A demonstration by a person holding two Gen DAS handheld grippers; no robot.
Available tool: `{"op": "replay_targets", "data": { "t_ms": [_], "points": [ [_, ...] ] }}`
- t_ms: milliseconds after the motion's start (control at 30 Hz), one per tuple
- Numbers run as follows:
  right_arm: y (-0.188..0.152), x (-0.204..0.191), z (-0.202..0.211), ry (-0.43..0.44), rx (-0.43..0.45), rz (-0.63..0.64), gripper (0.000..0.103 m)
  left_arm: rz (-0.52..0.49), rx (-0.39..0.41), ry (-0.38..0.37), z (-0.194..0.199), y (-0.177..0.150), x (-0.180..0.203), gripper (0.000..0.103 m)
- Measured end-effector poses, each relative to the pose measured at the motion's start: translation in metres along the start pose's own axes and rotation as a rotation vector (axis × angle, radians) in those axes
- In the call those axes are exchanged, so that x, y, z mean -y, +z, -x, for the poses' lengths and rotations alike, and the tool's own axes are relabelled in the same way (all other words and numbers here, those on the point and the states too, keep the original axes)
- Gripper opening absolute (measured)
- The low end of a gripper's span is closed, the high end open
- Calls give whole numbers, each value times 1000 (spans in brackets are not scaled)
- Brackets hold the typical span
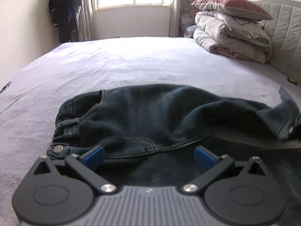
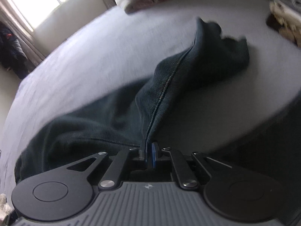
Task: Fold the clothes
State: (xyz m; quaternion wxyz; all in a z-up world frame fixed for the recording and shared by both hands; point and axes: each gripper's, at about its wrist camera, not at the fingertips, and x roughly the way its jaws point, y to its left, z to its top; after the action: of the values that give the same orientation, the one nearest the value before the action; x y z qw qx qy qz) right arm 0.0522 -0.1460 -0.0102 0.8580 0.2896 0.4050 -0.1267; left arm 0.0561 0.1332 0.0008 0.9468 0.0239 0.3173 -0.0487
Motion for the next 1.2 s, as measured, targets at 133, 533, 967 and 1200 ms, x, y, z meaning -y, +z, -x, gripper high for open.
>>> {"op": "replay_targets", "data": {
  "t_ms": [133, 533, 967, 1200],
  "points": [
    [-9, 7, -7, 2, -48, -45, 7, -45, 39, 9, 6, -9, 6, 103],
    [65, 65, 43, 96, 50, -91, 37, 27, 167, -245, 34, 1, 18, 102],
    [97, 152, 37, 17, 77, -151, 39, -9, -13, -516, -42, 87, 188, 95],
    [117, 176, 49, -4, 132, -132, 45, -67, -138, -524, -108, 115, 289, 91]
  ]
}}
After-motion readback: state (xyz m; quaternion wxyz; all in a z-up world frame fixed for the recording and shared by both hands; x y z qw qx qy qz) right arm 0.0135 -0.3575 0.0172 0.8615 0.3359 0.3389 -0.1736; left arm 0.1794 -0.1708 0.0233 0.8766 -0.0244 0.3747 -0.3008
